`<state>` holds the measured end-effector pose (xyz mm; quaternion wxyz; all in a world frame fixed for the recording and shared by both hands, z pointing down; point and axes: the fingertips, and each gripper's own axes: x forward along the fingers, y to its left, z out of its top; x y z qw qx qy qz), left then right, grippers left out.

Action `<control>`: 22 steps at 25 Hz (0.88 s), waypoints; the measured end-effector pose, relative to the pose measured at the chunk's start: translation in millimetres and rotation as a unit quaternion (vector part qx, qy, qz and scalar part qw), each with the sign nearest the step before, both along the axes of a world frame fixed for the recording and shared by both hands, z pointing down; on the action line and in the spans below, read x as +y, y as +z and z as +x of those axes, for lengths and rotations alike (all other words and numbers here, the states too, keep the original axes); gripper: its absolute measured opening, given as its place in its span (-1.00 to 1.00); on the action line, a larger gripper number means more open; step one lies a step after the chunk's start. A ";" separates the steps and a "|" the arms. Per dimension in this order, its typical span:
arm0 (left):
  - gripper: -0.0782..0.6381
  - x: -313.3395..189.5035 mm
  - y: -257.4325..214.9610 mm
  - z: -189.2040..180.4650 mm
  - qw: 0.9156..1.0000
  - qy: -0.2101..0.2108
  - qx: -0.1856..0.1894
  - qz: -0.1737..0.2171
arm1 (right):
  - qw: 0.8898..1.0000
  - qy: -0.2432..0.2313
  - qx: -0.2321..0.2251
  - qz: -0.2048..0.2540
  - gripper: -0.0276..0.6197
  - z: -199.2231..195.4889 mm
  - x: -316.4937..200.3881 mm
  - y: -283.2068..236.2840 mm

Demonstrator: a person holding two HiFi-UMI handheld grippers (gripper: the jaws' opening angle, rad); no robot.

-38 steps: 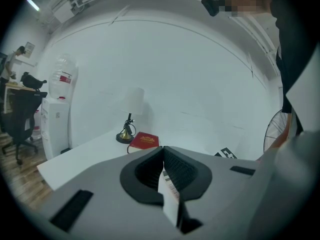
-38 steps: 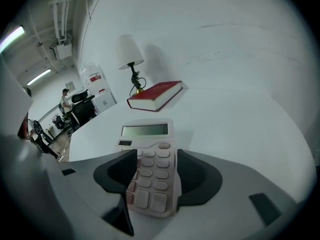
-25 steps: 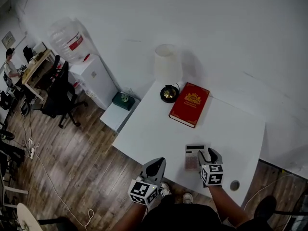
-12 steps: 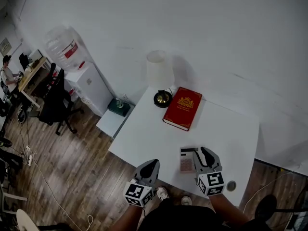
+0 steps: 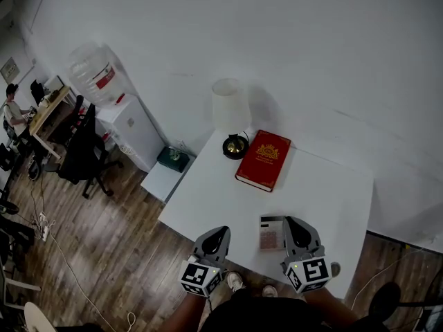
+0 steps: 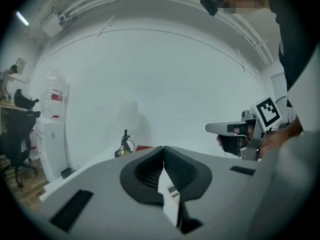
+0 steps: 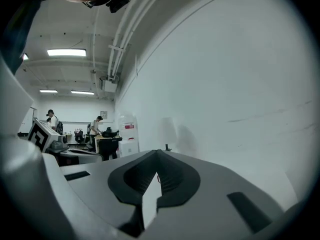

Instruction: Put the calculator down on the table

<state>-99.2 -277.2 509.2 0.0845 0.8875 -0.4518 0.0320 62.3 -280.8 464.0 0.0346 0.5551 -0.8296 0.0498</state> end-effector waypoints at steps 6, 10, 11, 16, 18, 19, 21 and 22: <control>-0.73 3.2 6.1 -6.4 1.000 -0.013 0.006 -0.015 | 0.998 -0.018 0.041 0.035 -0.86 -2.6 6.4 -13.5; -0.73 3.0 2.7 0.1 1.000 -0.001 0.006 -0.006 | 0.998 -0.017 0.049 0.046 -0.86 -0.6 8.1 -17.8; -0.73 2.4 0.7 1.5 1.000 0.001 0.004 -0.004 | 0.997 -0.019 0.053 0.051 -0.86 -0.8 8.6 -19.1; -0.73 -2.1 -7.0 3.5 1.000 0.000 -0.006 0.008 | 0.995 -0.025 0.073 0.069 -0.86 -2.2 7.9 -21.6; -0.73 -5.4 -8.0 -1.0 1.000 -0.008 -0.004 0.012 | 0.995 -0.024 0.071 0.067 -0.86 -1.2 7.3 -20.2; -0.73 -6.8 -8.4 -3.7 1.000 -0.012 -0.001 0.013 | 0.995 -0.023 0.070 0.066 -0.86 -1.1 7.7 -19.9; -0.73 -8.7 -11.8 -6.5 1.000 -0.015 0.000 0.013 | 0.995 -0.023 0.070 0.064 -0.86 -1.4 9.0 -19.8; -0.73 -8.8 -13.5 -6.2 1.000 -0.014 -0.002 0.013 | 0.995 -0.023 0.070 0.063 -0.86 -1.5 9.6 -20.0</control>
